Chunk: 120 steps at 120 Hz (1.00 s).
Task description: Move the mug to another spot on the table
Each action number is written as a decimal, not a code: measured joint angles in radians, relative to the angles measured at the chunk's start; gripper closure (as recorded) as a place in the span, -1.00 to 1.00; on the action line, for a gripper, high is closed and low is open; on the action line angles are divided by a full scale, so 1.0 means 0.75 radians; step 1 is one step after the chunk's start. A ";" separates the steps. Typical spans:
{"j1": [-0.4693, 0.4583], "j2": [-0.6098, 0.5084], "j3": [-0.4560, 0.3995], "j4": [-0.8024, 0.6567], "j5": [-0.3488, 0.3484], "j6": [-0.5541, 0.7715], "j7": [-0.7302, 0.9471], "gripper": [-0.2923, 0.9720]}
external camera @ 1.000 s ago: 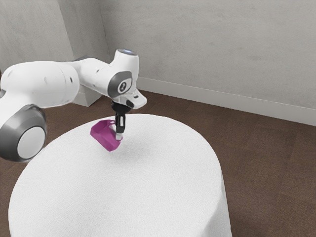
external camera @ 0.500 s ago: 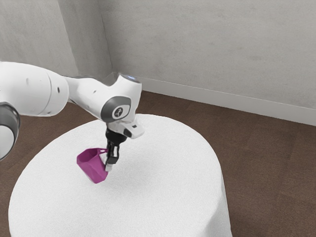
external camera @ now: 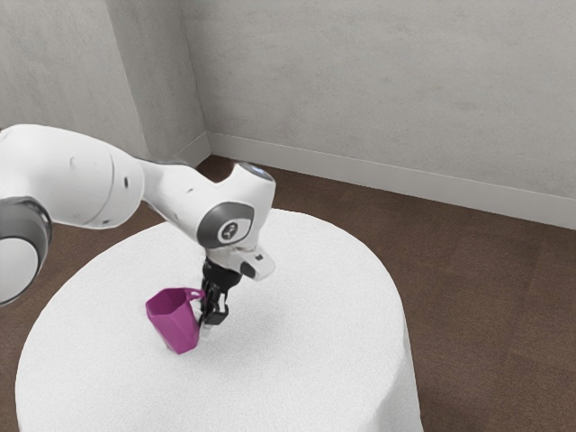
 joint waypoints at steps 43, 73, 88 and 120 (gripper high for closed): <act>-0.006 0.027 -0.017 -0.005 0.000 0.035 -0.079 0.71; -0.010 0.032 -0.017 -0.007 -0.028 0.032 -0.101 0.04; -0.010 0.033 -0.017 -0.007 -0.035 0.029 -0.105 -0.22; -0.020 0.023 -0.027 0.009 -0.034 0.047 -0.111 -0.44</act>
